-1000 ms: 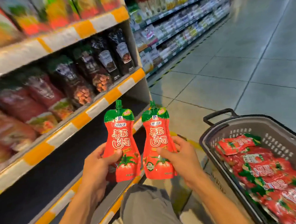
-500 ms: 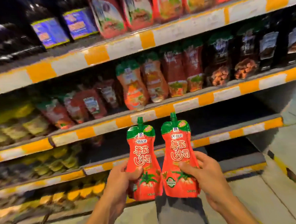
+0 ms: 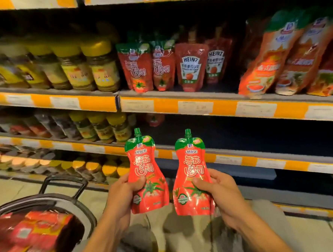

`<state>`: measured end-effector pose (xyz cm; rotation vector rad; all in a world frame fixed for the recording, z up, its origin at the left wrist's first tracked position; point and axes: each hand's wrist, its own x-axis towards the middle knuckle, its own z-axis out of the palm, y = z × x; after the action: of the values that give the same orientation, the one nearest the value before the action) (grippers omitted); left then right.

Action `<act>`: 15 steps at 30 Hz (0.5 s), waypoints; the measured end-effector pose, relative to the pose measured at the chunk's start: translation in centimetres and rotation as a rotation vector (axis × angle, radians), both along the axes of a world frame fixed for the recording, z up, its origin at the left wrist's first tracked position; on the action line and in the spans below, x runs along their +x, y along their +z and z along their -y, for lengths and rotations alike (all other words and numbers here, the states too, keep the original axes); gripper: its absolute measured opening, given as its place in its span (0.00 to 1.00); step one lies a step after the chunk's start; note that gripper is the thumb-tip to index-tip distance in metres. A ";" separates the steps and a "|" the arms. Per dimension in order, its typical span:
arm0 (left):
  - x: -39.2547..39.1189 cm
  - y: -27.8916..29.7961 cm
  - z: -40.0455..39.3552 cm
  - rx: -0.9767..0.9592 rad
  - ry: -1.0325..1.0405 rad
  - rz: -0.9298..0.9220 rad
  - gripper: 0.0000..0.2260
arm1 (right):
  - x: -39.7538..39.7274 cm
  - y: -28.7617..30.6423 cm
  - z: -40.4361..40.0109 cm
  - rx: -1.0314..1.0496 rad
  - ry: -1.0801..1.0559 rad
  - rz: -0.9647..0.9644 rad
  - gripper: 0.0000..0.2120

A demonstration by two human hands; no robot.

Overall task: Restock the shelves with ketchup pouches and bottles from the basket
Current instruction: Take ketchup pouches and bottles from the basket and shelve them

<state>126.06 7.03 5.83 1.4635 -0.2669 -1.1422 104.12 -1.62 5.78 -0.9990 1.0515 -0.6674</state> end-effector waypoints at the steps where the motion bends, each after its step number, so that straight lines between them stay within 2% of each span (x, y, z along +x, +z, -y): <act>1: 0.9 -0.4 0.6 0.006 0.027 -0.008 0.13 | 1.1 -0.3 0.7 0.000 0.012 -0.018 0.15; 10: 6.0 -5.4 4.7 0.017 0.149 -0.020 0.09 | 10.5 -2.3 9.8 -0.179 -0.032 -0.140 0.10; 15: 6.9 -6.5 6.9 -0.004 0.148 0.002 0.10 | 15.3 -3.4 13.9 -0.319 -0.085 -0.112 0.12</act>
<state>132.97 0.15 -0.62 1.4560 -0.1592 -1.0210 119.42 -15.55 2.38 -1.2839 1.1114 -0.8761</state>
